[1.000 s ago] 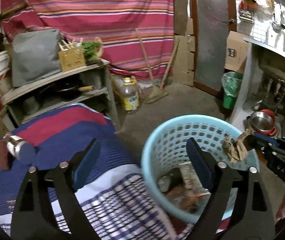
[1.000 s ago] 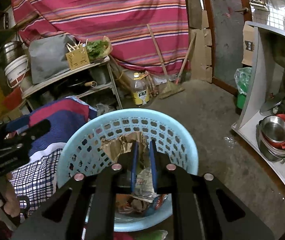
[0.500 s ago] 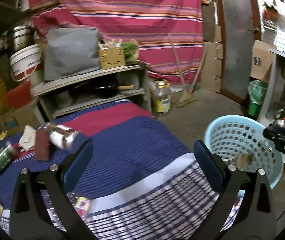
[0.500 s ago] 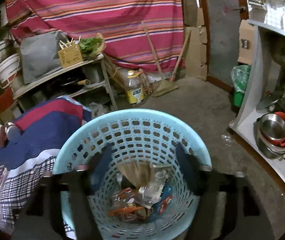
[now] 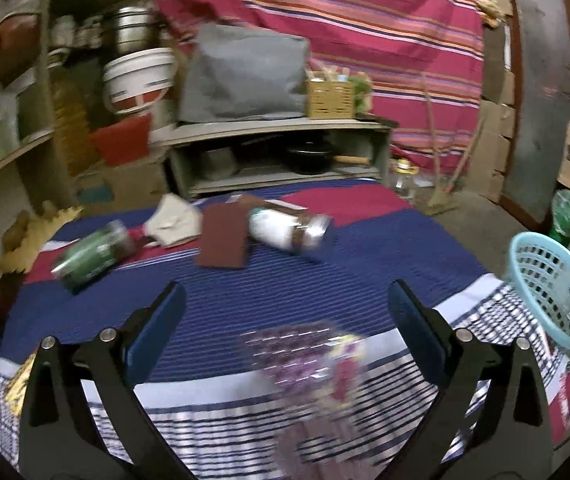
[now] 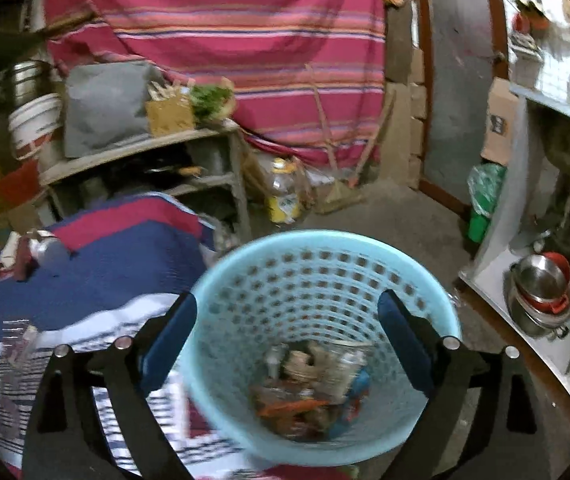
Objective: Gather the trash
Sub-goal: 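Move both open tools back over the table items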
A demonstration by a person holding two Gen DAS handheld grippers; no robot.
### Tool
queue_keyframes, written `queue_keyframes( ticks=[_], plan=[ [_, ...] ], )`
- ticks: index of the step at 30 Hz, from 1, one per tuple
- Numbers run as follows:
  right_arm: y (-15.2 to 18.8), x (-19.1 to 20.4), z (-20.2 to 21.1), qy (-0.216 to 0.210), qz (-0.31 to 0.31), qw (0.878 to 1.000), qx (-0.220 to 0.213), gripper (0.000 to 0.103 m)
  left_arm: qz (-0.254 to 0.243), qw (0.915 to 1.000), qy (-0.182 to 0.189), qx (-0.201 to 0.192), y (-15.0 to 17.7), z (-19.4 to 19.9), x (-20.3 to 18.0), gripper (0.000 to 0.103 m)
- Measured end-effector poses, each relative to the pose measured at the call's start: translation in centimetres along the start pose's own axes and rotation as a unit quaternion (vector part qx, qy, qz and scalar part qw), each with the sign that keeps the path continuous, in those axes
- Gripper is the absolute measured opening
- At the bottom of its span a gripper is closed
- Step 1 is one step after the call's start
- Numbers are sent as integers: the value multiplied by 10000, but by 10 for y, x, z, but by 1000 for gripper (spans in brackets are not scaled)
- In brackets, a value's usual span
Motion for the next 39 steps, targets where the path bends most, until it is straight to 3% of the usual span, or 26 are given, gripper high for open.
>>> queue_keyframes(
  ticks=[10,18,32,39],
  plan=[
    [-1,108,22,-471,738,9960,-153,91,281,9975,-625,-141,15,31,97,97],
    [1,173,23,-527,1201,9912,-167,91,468,9957,-782,-178,15,33,147,97],
    [-8,306,-20,-847,1623,9831,9,91,560,9947,-851,-115,-4,-14,204,97],
    [-11,368,-66,-924,1773,9788,444,91,613,9949,-799,54,-17,-45,228,97]
  ],
)
Point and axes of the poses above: each gripper's, at about its wrist camera, not at the fingertips, and z roughly against the way its jaws point, x to its left, y to its underside, the point moved 5 cm from there along -z, roughly the way its jaws point, and after that the axes turned 11 degrees about x, right-handed, at the moved point
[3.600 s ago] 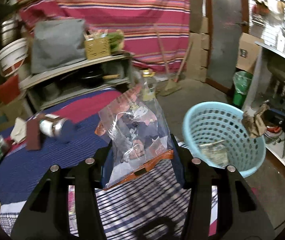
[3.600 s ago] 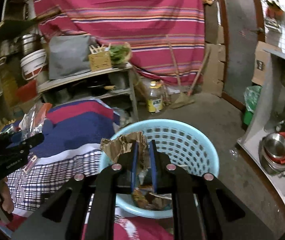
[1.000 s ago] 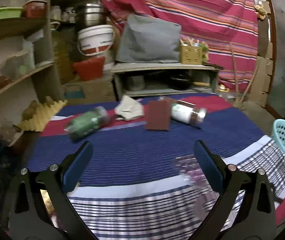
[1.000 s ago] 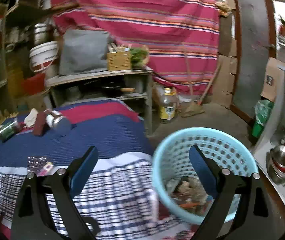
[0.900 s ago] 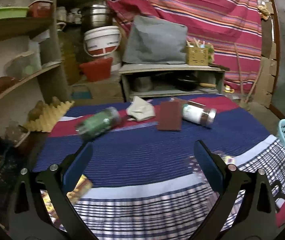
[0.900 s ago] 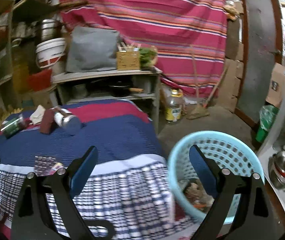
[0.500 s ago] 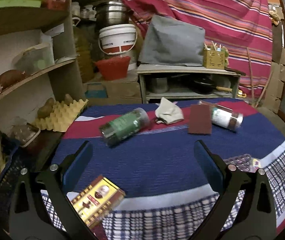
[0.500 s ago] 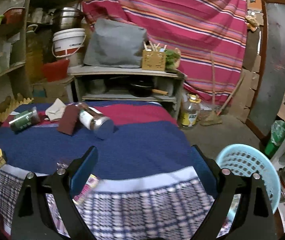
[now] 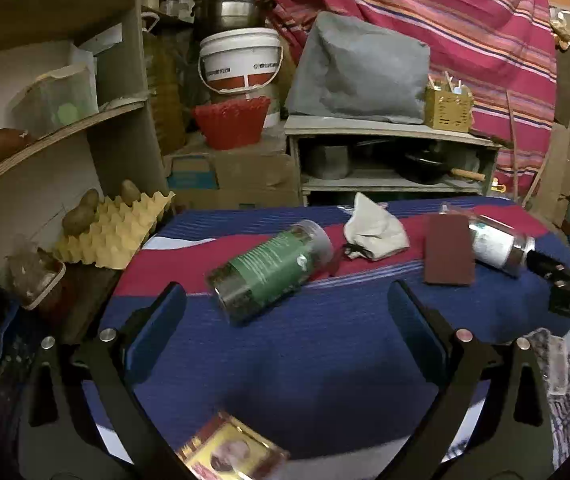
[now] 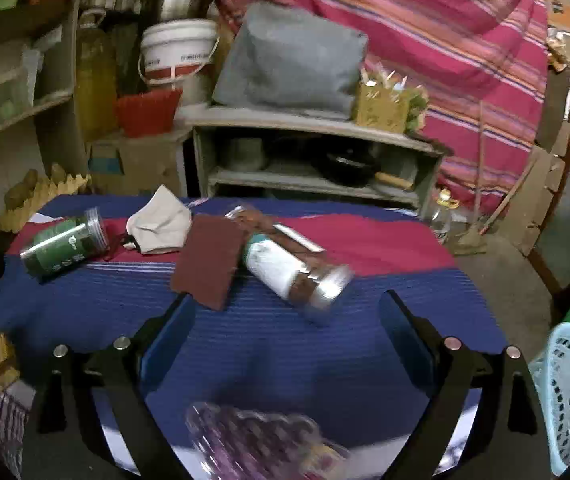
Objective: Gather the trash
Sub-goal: 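Move both open tools back over the table items, then grasp the brown scouring pad with the right tool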
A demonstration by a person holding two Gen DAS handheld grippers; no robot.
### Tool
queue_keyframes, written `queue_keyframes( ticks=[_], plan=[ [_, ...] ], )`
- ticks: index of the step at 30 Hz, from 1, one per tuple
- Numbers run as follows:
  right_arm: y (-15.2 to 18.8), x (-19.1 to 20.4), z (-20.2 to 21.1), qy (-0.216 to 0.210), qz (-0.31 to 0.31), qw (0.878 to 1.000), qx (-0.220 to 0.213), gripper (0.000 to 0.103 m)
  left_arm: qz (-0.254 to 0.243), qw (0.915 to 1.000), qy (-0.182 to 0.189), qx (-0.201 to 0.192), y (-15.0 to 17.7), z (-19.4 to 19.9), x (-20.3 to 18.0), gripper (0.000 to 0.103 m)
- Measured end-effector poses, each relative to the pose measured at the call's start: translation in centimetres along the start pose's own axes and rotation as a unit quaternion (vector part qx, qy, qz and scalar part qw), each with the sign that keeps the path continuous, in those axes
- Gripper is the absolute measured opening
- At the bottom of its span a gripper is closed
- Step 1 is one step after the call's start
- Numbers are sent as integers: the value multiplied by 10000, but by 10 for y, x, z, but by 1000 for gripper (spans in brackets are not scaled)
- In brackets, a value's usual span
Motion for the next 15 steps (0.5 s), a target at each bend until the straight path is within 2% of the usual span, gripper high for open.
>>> queue_keyframes(
  ticks=[6,10,15],
  plan=[
    [-11,29,-43,144,156,9989,427,91,129,9997,9,190,-14,-24,21,97],
    [-15,42,-61,18,79,9979,644,91,238,9995,-16,226,-20,-34,37,97],
    [-22,60,-72,125,206,9972,709,91,389,9987,-119,316,-26,-50,58,97]
  ],
)
Point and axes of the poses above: each gripper's, at about its wrist camera, not at the fingertips, and z roughly against the way its jaws point, x to its left, y to its underside, the point moved 5 cm from there along -z, roughly the way its jaws point, and after that the axes turned 11 degrees about x, right-handed, at the moved point
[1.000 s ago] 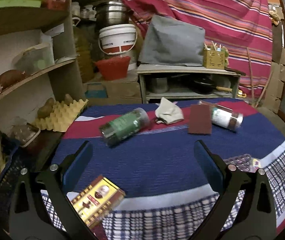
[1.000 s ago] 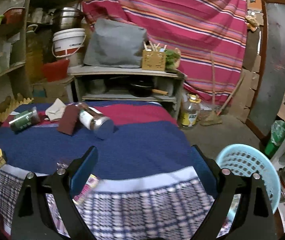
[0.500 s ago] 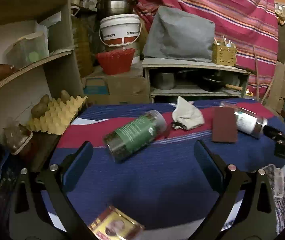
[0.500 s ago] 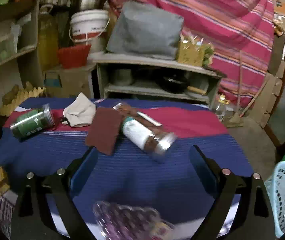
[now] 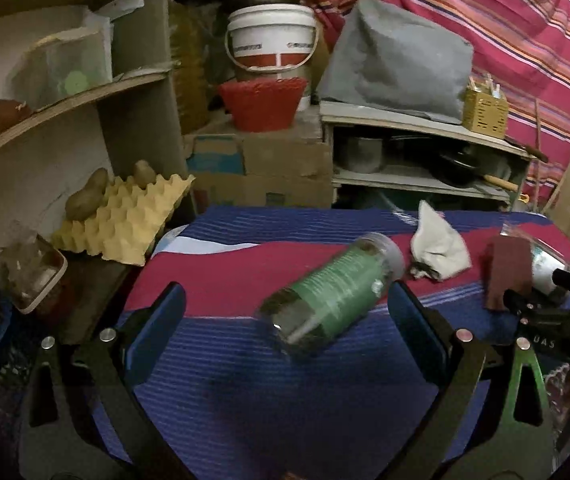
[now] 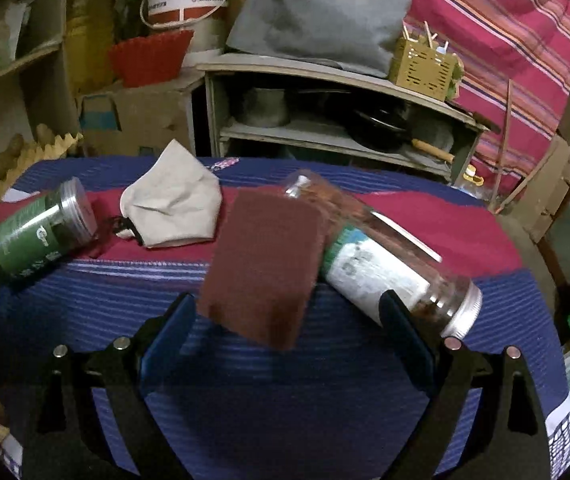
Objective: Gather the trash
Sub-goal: 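Grasp the brown scouring pad with the right tool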
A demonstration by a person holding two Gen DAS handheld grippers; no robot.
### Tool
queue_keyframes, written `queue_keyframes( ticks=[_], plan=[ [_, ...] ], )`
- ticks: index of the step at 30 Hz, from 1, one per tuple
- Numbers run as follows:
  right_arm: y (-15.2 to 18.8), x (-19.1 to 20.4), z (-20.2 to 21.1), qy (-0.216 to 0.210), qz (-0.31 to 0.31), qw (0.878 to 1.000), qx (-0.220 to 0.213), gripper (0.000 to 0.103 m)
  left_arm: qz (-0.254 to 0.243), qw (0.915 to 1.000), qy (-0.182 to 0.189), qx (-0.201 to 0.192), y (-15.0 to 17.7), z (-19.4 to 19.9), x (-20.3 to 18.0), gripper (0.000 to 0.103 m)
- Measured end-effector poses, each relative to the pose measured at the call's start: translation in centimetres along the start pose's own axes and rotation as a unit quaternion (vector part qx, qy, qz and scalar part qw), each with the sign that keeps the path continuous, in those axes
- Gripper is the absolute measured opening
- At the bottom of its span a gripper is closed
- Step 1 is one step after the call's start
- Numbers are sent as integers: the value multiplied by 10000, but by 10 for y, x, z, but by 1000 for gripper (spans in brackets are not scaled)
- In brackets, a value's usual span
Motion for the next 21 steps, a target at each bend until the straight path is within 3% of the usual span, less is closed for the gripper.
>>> queue_keyframes(
  ticks=[8,12,13,14,21],
  plan=[
    [-12,14,-21,414,-20,9988,274,91,134,9998,-81,121,-15,-8,22,97],
    [-9,18,-24,401,14,9987,318,87,118,9997,-115,164,-20,-11,22,97],
    [-8,18,-24,372,26,9988,320,73,105,9997,-114,175,-21,-11,19,97],
    [-8,17,-23,290,30,9990,345,69,99,9998,-95,176,-21,-11,16,97],
    [0,-12,10,-168,-44,9998,30,69,-88,9998,107,136,-29,-11,-26,97]
  ],
)
Point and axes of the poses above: each gripper's, at about its wrist camera, not at the fingertips, and z roughly against the way its jaws point, x to its left, y to its underside, the point moved 5 cm from there along -z, roughly the way its jaws point, and after that the axes turned 11 degrees about x, right-handed, at the moved point
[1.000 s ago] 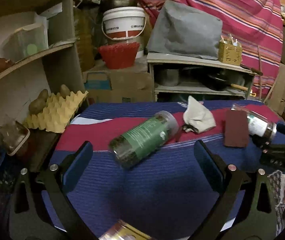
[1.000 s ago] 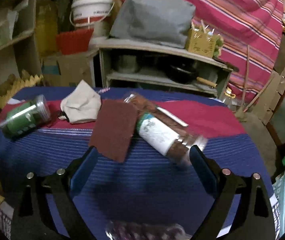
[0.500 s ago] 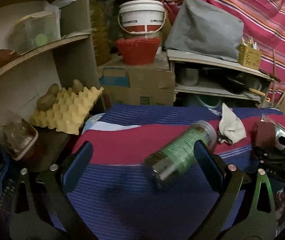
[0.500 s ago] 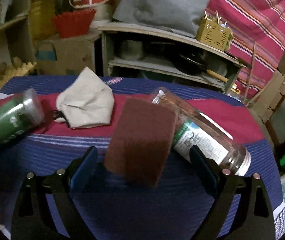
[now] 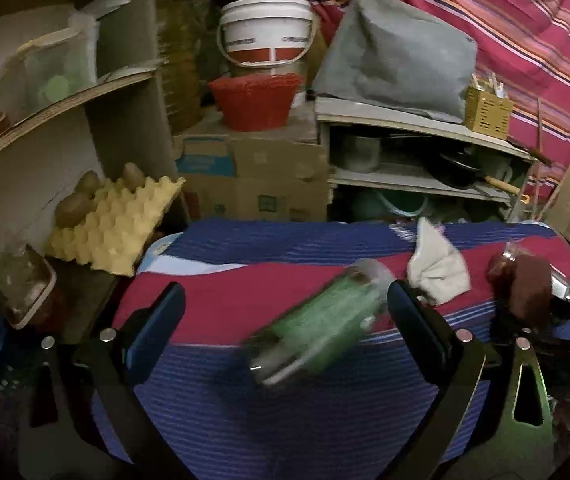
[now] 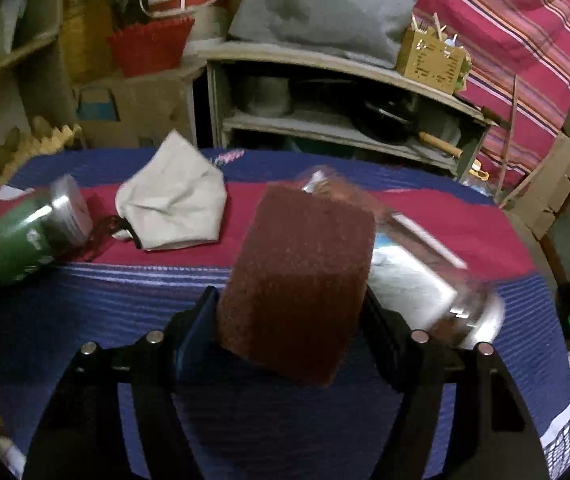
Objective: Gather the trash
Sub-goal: 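Grasp the brown scouring pad with the right tool, then grasp the white cloth with the left tool while the right tool holds the pad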
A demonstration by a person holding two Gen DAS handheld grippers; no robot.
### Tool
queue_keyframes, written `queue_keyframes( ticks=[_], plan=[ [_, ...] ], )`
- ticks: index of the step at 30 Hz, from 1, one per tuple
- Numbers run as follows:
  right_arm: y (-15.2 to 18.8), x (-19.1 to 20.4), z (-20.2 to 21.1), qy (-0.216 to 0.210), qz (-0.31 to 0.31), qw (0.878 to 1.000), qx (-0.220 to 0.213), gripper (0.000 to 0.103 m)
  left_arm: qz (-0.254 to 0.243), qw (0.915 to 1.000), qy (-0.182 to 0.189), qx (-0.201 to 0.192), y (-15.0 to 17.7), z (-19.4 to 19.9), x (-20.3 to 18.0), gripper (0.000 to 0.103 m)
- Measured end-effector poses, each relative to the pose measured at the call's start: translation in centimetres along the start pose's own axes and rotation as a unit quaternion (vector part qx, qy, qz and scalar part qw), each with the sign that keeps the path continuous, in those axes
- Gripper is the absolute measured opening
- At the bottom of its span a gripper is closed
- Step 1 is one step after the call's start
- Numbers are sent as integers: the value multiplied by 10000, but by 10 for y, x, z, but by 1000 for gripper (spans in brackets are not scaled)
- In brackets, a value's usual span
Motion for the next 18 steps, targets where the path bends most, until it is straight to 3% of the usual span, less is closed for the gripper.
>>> queue_keyframes(
  ticks=[4,12,18],
  plan=[
    [6,-33,28,56,114,9996,-264,69,-223,9996,180,58,-1,-6,-36,97],
    [6,-104,39,-43,-276,9991,-326,69,-650,9971,385,95,1,-29,-111,97],
    [21,-142,28,-60,-500,9984,-263,69,-921,9951,242,254,-1,-64,-154,97]
  ],
)
Point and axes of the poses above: each gripper's, at about its wrist camera, not at the fingertips, and z roughly against the way its jaws point, x to its left, y to its underside, the point moved 5 cm from there along -z, roughly the way its jaws point, and after that the axes turned 11 degrees about x, right-handed, at the moved point
